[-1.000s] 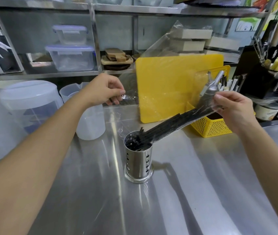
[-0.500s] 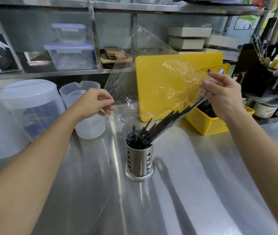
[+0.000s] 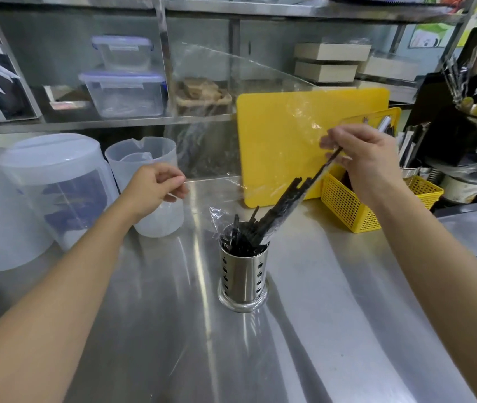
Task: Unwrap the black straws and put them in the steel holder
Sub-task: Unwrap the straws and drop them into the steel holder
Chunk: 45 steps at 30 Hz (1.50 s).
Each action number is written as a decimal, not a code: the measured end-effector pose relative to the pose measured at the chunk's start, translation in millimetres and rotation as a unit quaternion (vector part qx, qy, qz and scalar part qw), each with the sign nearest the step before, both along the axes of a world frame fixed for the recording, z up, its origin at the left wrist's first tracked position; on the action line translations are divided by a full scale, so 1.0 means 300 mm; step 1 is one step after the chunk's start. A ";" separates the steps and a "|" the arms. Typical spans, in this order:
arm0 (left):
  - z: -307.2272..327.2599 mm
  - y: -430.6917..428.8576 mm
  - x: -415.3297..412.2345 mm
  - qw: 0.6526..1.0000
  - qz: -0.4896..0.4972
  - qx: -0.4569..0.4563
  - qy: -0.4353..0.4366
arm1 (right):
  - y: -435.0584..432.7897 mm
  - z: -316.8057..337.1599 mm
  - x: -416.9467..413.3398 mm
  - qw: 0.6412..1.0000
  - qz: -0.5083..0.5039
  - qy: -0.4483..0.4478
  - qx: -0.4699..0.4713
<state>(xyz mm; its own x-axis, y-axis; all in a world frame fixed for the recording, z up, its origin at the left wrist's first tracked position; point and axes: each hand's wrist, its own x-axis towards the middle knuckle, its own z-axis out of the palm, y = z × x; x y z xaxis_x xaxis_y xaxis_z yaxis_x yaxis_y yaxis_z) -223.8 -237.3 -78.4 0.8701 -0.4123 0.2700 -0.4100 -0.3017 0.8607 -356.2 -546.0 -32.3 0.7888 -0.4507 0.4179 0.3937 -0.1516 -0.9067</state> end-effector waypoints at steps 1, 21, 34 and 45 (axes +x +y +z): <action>-0.010 0.011 0.004 1.000 0.007 0.001 0.002 | 0.017 0.014 0.009 1.000 0.003 0.001 -0.009; -0.019 0.075 0.010 0.992 0.124 -0.012 -0.032 | 0.163 0.146 0.082 0.991 0.044 0.004 -0.128; 0.013 0.045 0.002 0.987 0.149 -0.059 -0.013 | 0.150 0.145 0.089 0.991 -0.002 -0.031 -0.133; 0.061 -0.024 -0.018 0.982 0.177 -0.063 -0.008 | 0.134 0.178 0.076 0.992 -0.022 -0.056 -0.113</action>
